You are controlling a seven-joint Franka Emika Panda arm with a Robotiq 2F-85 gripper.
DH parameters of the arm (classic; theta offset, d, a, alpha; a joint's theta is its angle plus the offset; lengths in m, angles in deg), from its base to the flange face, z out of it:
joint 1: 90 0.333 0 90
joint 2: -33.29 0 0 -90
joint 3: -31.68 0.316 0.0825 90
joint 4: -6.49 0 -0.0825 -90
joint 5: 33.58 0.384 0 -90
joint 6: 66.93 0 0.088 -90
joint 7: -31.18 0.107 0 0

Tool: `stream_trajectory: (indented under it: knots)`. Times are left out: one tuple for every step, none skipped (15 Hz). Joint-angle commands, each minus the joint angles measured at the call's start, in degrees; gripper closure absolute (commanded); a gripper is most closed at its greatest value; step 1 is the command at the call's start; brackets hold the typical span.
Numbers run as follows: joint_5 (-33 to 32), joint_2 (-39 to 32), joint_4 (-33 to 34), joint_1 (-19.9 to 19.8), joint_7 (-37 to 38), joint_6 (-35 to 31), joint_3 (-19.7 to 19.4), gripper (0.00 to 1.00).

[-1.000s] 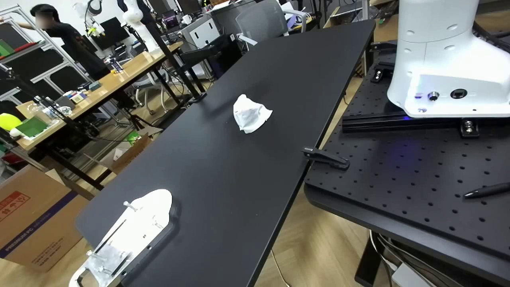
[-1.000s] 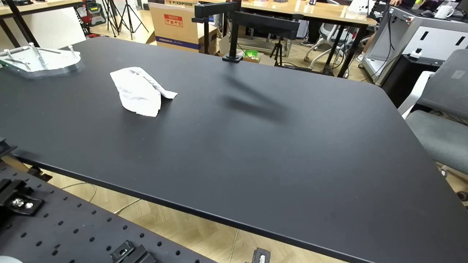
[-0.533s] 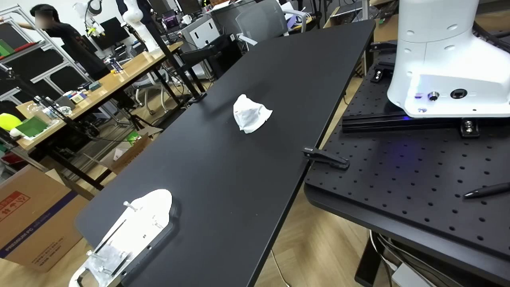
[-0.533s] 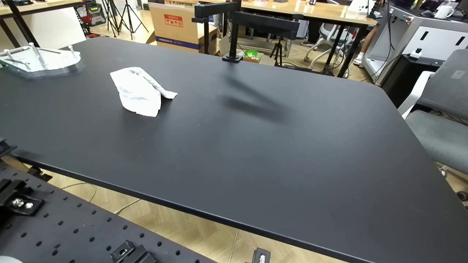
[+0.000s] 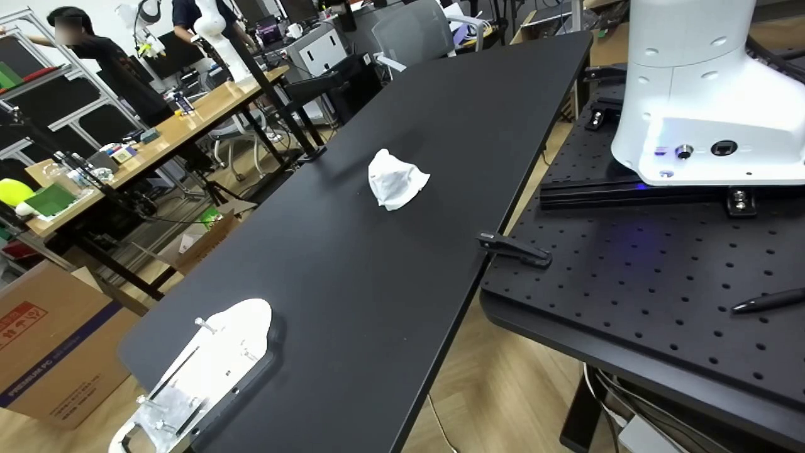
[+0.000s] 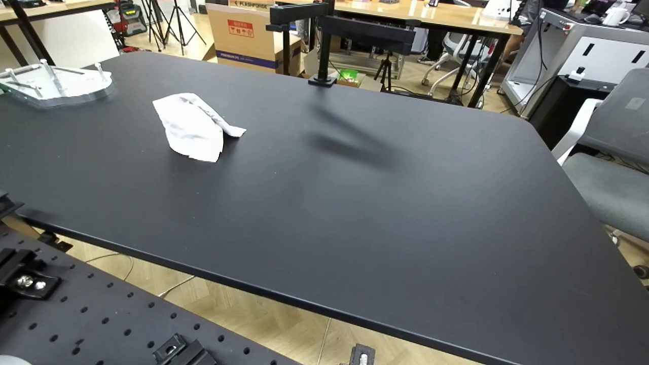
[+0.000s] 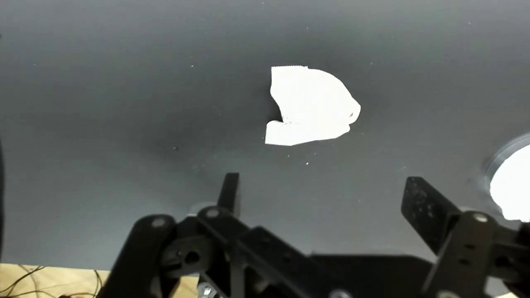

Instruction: Hang the cloth on the stand

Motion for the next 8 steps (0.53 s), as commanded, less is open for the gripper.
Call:
stream_trajectory:
  knots:
    - [2.39, -6.68, -1.85, 3.8, -1.51, -5.41, 0.37, 0.0]
    - [2.45, -8.34, -2.15, 4.57, -2.29, -6.45, 0.37, 0.0]
    - [2.16, -9.98, -2.68, 5.0, -2.92, -7.76, 0.38, 0.0]
    - [1.73, -11.39, -3.05, 5.18, -3.26, -8.74, 0.44, 0.0]
    - [1.04, -12.26, -3.45, 4.65, -1.99, -8.94, 0.86, 0.0]
    - [1.26, -10.52, -3.06, 4.85, -2.04, -7.69, 0.61, 0.0]
    - [1.22, -11.74, -3.26, 4.83, -2.05, -8.23, 0.66, 0.0]
    - [1.23, -12.58, -3.27, 4.8, -2.06, -8.57, 0.68, 0.0]
